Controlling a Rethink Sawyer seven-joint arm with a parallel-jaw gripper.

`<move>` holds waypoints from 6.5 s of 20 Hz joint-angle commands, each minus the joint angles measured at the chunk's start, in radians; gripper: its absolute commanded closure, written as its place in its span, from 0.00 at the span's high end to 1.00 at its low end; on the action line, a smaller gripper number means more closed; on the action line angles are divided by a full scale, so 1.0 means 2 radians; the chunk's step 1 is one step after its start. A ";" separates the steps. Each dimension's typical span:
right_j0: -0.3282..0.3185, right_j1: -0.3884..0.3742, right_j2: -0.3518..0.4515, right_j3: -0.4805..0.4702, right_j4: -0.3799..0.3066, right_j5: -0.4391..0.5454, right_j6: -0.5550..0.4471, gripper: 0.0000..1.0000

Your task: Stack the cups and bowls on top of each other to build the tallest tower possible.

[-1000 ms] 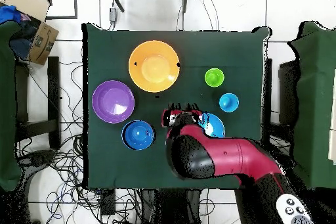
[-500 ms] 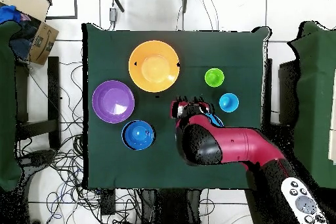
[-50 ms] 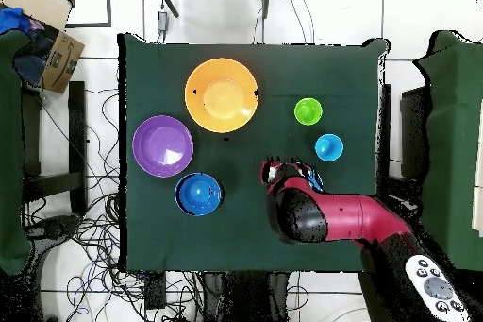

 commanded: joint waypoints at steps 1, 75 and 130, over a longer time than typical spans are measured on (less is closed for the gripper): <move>0.013 0.060 -0.023 -0.010 -0.045 -0.010 0.020 1.00; 0.120 0.110 -0.147 -0.064 -0.056 -0.106 0.033 1.00; 0.053 0.098 -0.071 -0.042 -0.095 -0.121 0.031 1.00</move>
